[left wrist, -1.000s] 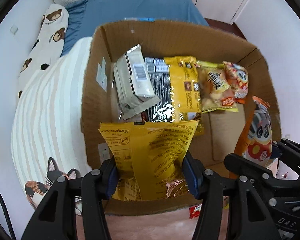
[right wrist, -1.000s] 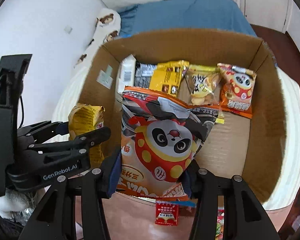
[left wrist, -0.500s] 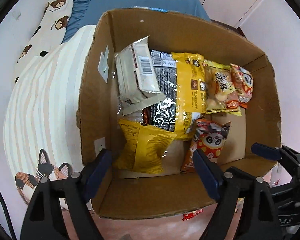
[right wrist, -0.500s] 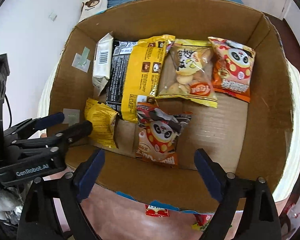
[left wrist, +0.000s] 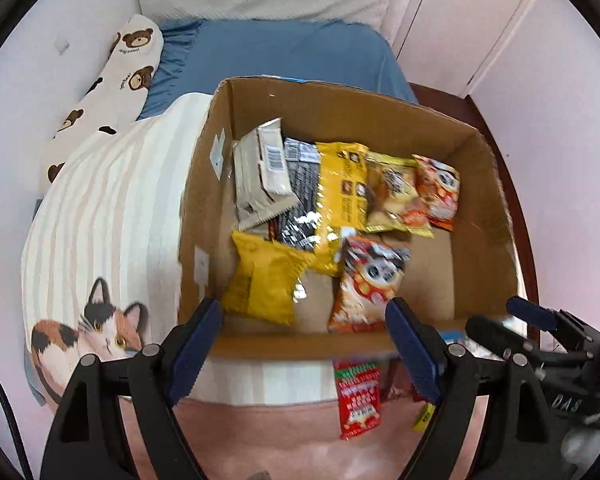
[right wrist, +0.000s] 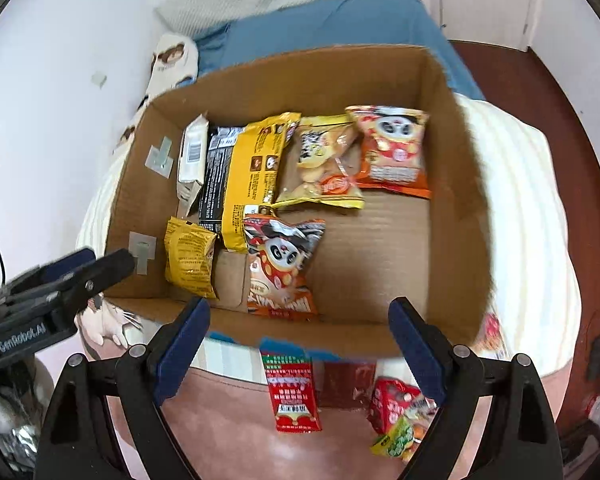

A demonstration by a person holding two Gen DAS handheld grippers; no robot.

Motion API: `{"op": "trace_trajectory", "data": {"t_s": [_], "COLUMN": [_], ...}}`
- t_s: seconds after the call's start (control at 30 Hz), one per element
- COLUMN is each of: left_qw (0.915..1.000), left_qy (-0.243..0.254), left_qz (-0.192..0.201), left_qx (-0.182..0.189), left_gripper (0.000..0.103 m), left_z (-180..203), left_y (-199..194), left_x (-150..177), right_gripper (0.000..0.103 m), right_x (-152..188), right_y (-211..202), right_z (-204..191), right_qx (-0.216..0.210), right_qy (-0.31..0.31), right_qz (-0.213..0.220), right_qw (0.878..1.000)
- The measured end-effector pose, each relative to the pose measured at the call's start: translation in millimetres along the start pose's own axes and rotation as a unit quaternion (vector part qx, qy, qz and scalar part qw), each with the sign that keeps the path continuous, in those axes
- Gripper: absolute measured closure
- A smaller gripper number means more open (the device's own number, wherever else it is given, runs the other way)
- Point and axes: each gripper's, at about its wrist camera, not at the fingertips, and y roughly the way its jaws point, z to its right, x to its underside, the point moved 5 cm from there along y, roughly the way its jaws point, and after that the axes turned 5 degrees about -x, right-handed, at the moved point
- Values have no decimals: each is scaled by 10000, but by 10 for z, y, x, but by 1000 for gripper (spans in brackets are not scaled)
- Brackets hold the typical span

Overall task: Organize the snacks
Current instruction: 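Move both tools back over the remaining snacks, then grasp the red sauce packet with left tool while right tool grasps green watermelon candy bag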

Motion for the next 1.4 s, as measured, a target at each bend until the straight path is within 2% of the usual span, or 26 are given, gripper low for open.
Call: {"op": "trace_trajectory", "data": {"t_s": [0.17,0.37,0.5,0.63,0.7,0.8,0.87,1.0,1.1,1.17,1.23,1.3,1.4], "left_qw": [9999,9979,9942,9892,9863,9796,9771,9750,9738,9740,9751,9748,9742], "left_qy": [112,375,570,799,847,801,773,804,835,787,698,662,511], "left_qz": [-7,-528,-907,-1214,-1401,-1828,-1970,-2047,-2080,-2095,-2086,-2116,-2195], "left_qx": [0,49,-26,-167,-209,-222,-208,-323,-379,-354,-272,-235,-141], "left_gripper": [19,19,19,19,19,19,19,19,19,19,19,19,19], "left_z": [179,453,619,747,773,745,716,667,668,684,717,765,854], "left_y": [-66,216,515,812,941,1162,1228,1279,1310,1333,1366,1426,1579], "left_x": [390,884,1184,1438,1536,1702,1765,1820,1820,1778,1679,1639,1583], "right_gripper": [10,10,10,10,10,11,11,11,17,23,25,25,25], "right_x": [331,782,1162,1511,1688,1868,1943,2035,2111,2148,2146,2133,2119], "right_y": [-259,-280,-113,156,322,533,648,878,1066,1138,1149,1092,976], "right_z": [222,581,909,1015,1037,1023,1007,946,1007,1077,1215,1369,1530], "right_qx": [-10,31,213,708,999,1203,1360,1705,1940,1855,1607,1106,341], "right_qy": [245,662,834,135,-371,-1002,-1387,-2177,-2385,-2051,-1269,-226,951], "right_qz": [215,115,-269,-942,-1332,-1748,-1956,-2162,-2378,-2511,-2487,-2295,-2017], "right_qw": [9995,9977,9959,9929,9853,9721,9613,9364,9214,9276,9467,9667,9742]}}
